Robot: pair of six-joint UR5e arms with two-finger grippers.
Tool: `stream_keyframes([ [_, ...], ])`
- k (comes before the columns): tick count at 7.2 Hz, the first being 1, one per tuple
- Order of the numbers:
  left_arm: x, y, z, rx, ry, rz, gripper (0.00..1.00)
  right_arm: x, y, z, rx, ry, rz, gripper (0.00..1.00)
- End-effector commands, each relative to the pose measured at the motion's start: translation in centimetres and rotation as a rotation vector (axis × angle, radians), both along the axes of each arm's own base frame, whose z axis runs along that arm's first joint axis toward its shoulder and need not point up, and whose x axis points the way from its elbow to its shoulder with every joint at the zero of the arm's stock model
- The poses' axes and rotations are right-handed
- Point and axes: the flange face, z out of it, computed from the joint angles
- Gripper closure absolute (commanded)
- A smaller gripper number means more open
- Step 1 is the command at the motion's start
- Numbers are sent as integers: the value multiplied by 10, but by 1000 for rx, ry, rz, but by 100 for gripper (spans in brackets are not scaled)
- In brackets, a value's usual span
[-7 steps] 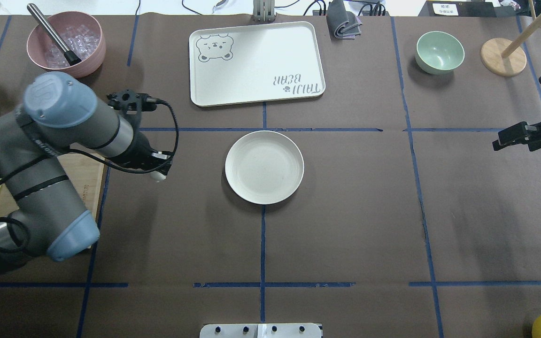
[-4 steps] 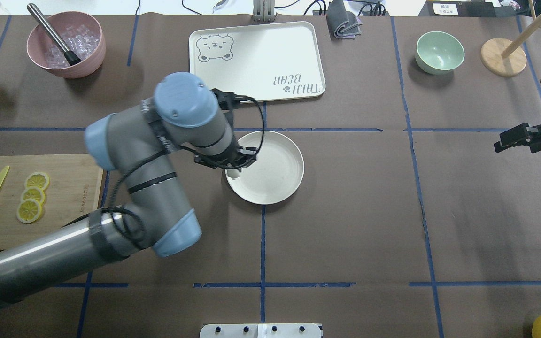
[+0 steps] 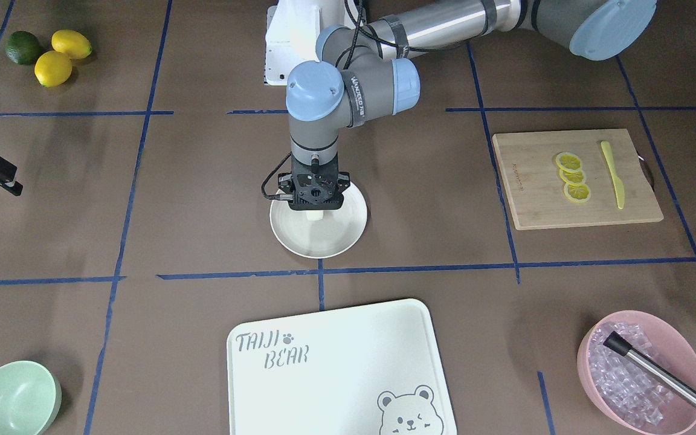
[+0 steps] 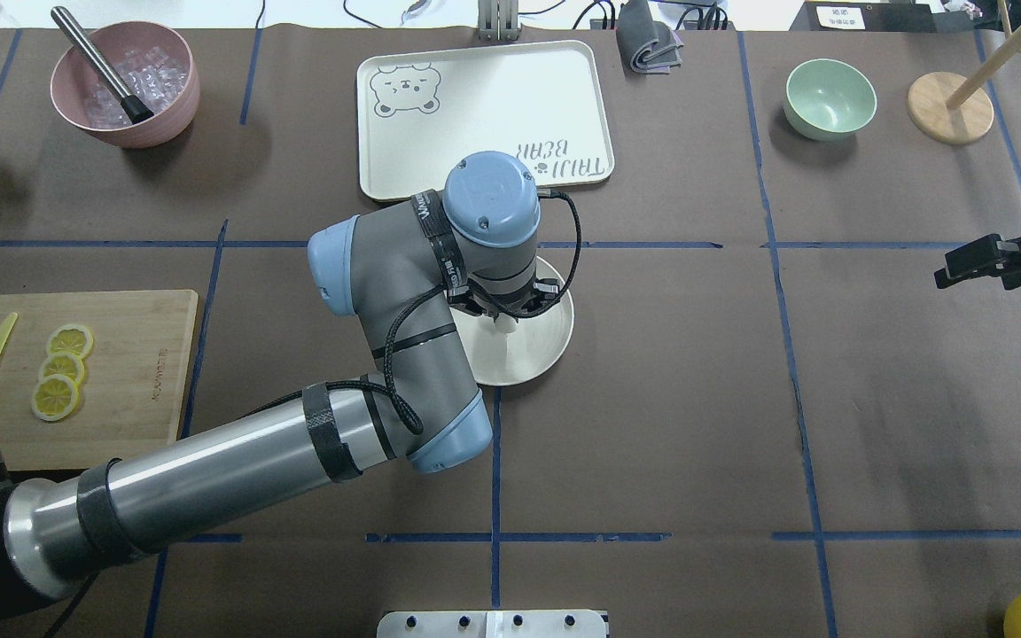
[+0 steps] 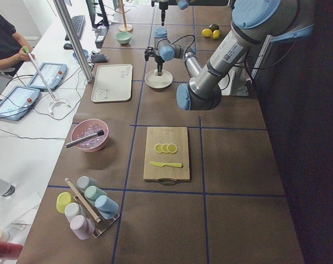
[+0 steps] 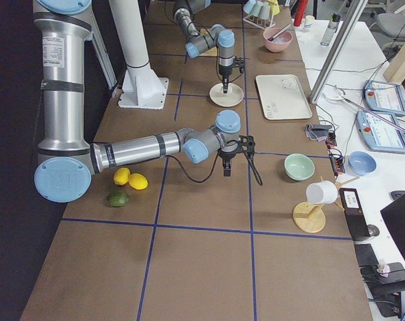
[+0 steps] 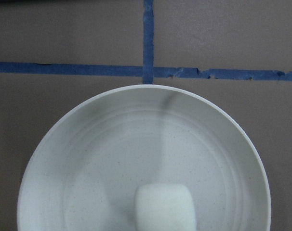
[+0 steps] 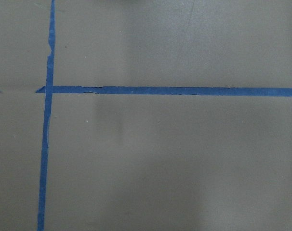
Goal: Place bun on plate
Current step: 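Lower the bun onto the plate and open the left gripper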
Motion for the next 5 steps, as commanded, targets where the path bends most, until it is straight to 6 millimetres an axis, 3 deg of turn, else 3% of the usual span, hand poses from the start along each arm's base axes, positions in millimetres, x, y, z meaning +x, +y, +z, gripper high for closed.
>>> stream_keyframes([
  [1,11,2,11,-7,-19,7,71,0,1,0,0,0,-1,0],
  [5,23,1,23,0,-9,12,61,0,1,-1,1,-1,-2,0],
])
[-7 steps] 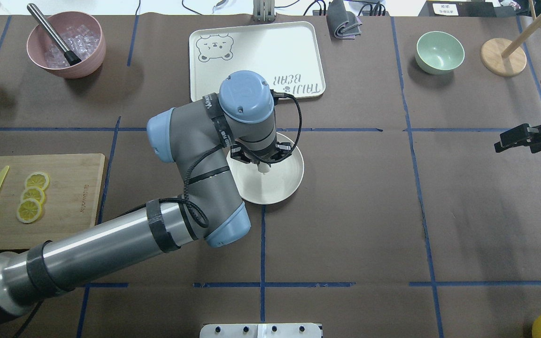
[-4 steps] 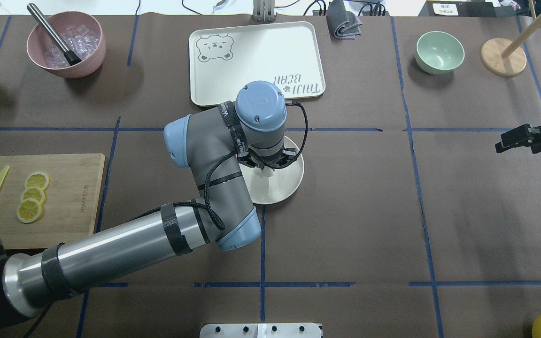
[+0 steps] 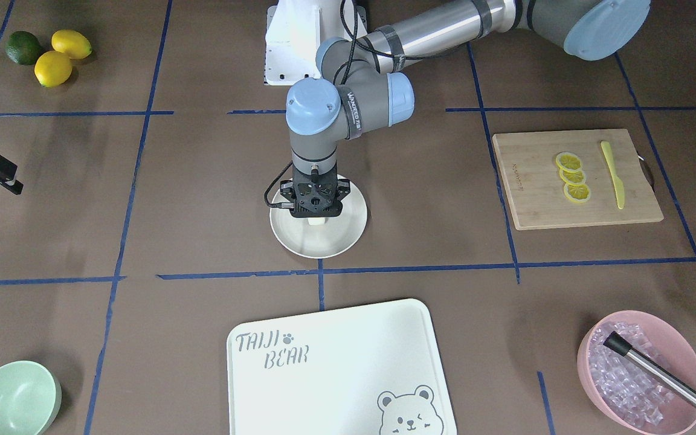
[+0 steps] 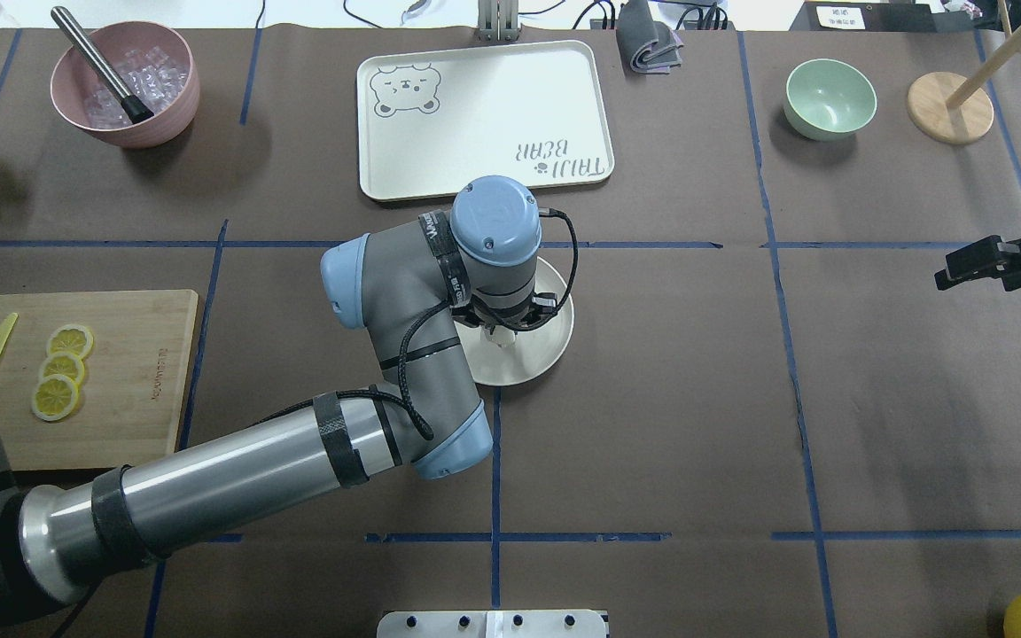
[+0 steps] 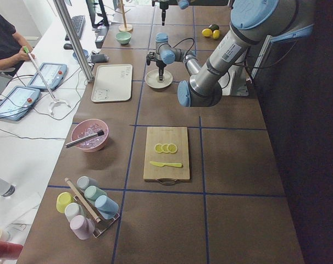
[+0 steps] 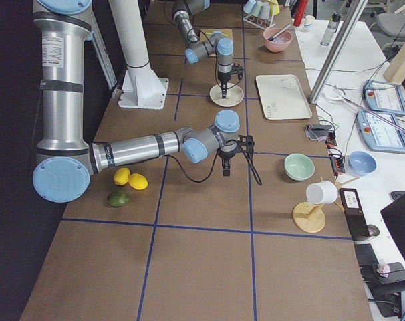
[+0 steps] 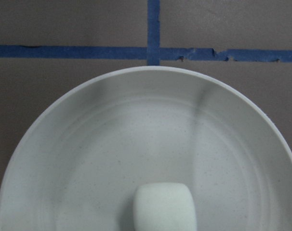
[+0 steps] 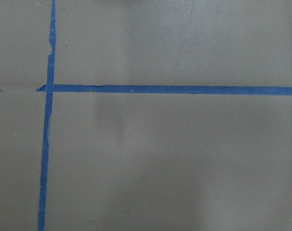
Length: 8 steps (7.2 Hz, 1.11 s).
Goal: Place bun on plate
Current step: 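Lower the bun onto the plate and open the left gripper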
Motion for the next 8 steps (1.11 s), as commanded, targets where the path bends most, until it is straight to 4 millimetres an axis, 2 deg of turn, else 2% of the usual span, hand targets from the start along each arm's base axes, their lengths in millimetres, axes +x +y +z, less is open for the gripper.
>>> stream_keyframes([
  [1,2,0,2,2,2,1,51,0,0,-1,1,-2,-1,0],
  [2,2,0,0,4,4,2,12,0,0,-1,0,-4,-2,0],
  [3,1,0,-1,4,6,1,1,0,0,-1,0,-4,-2,0],
  [4,-2,0,-6,8,14,0,0,0,0,-1,0,-4,-2,0],
  [6,-31,-3,-34,53,60,-41,1,0,0,-1,0,-5,-1,0],
  [7,-59,-6,-35,56,64,-60,1,2,0,-1,-3,-6,0,0],
  [8,-101,1,-31,55,46,-75,1,3,0,1,-5,-6,1,0],
])
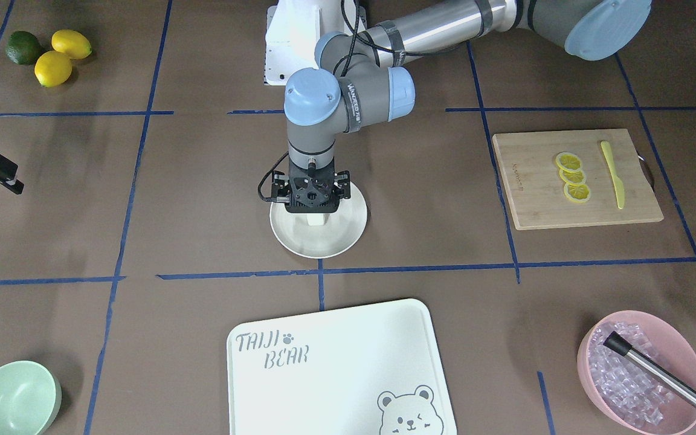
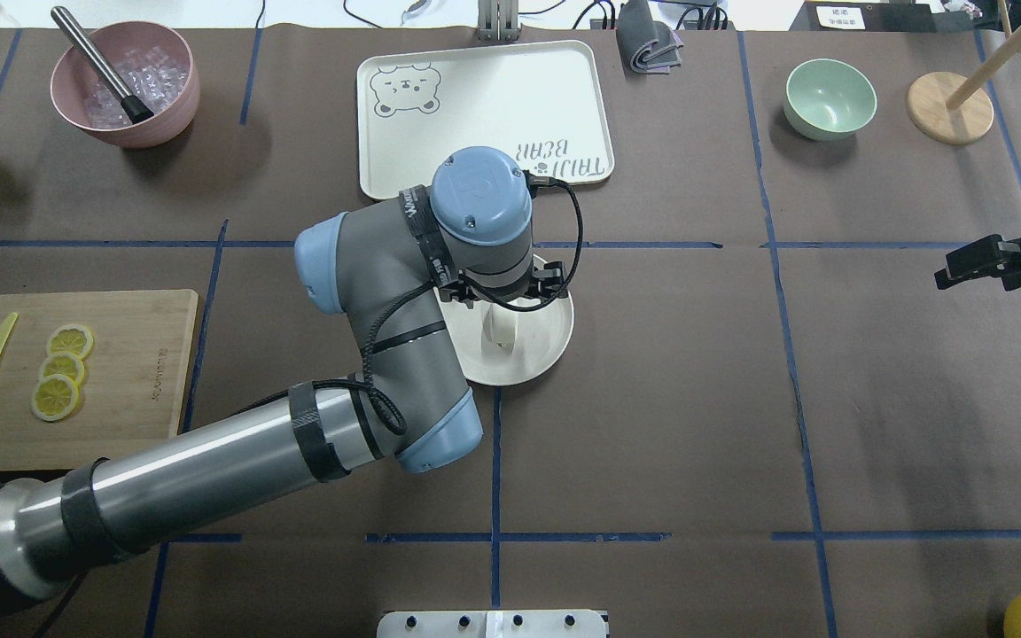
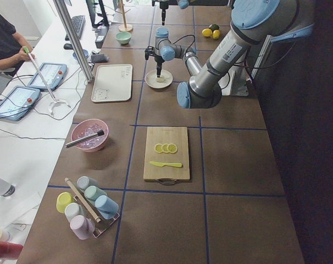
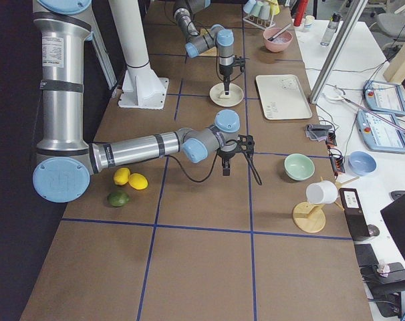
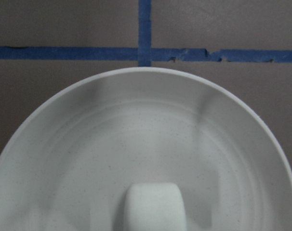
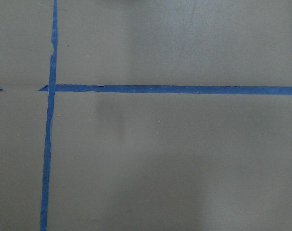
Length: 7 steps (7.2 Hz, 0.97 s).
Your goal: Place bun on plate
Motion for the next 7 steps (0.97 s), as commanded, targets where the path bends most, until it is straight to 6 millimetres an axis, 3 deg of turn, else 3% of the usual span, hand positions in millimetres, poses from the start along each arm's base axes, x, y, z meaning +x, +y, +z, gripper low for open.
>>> stream_keyframes([
  [1,-84,19,16,50,-30,14,1,3,0,1,-2,1,4,0],
  [4,-230,17,76,212,-80,116,1,26,1,12,11,12,14,0],
  [6,-370,-16,179,218,-97,239,1,44,4,27,36,30,2,0],
  [7,-437,-22,234,261,-142,294,1,62,6,38,41,57,-17,0],
])
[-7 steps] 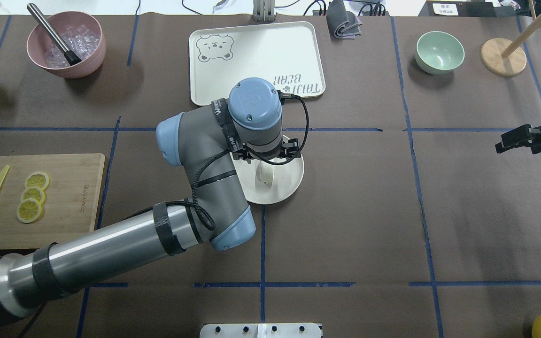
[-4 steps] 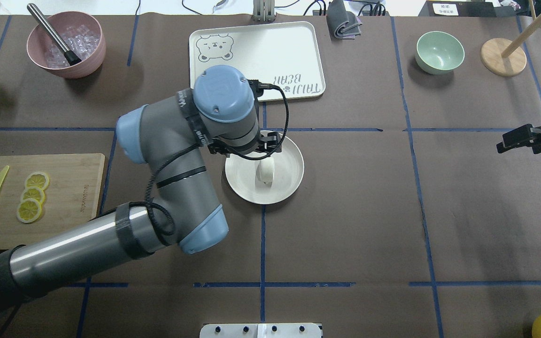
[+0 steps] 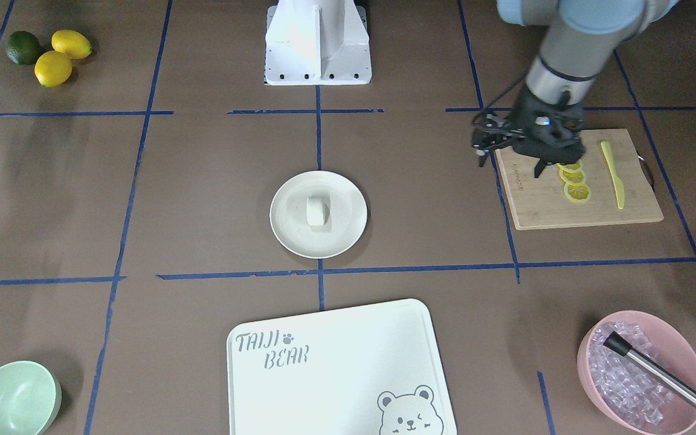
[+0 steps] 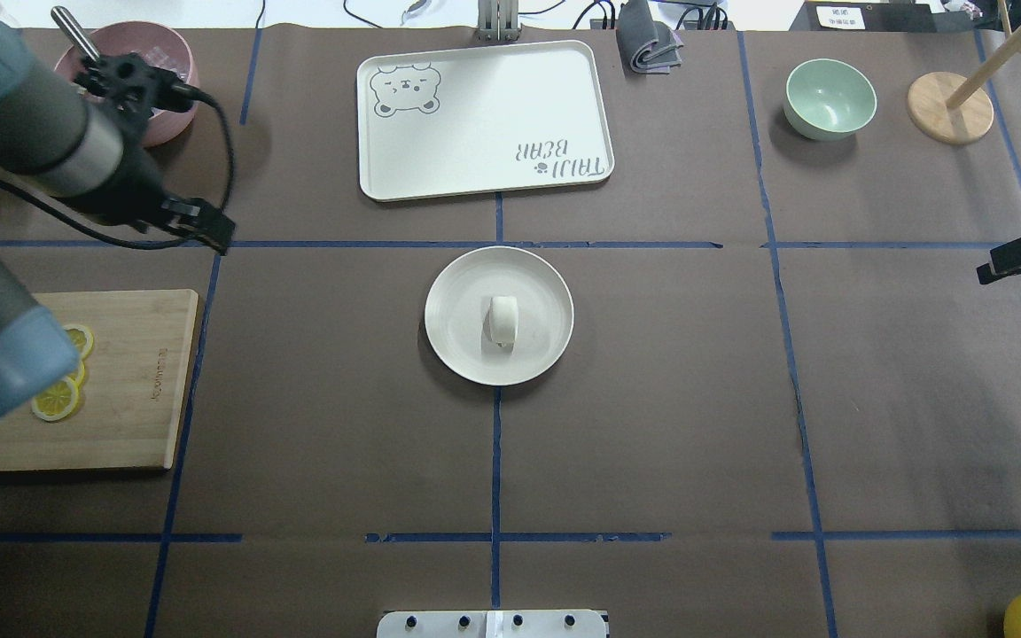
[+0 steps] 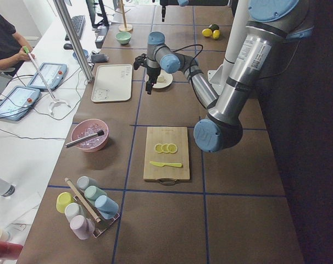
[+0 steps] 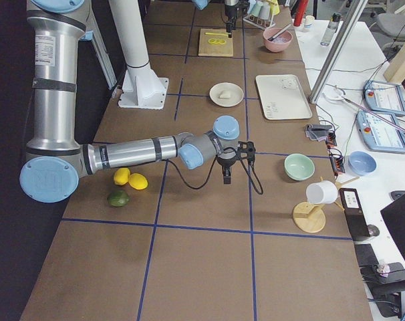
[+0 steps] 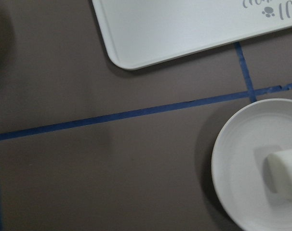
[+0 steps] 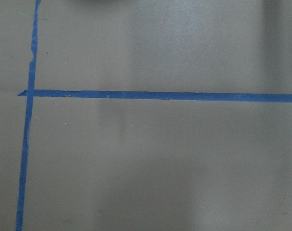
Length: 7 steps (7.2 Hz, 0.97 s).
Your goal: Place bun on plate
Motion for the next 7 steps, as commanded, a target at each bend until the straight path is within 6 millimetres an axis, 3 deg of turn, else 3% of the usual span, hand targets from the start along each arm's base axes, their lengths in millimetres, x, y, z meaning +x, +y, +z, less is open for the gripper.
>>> stream_keyframes([
  [1,-158,-5,122,56,-73,102,1,47,2,25,26,65,-61,0],
  [3,-256,-4,258,-59,-3,133,2,95,1,41,43,111,-133,0],
  [4,-281,3,314,-106,-9,149,1,105,5,47,47,121,-151,0],
  [5,-314,3,333,-138,-8,90,1,110,11,57,45,124,-163,0],
  [7,-315,12,339,-173,-2,74,1,110,16,63,37,119,-169,0],
])
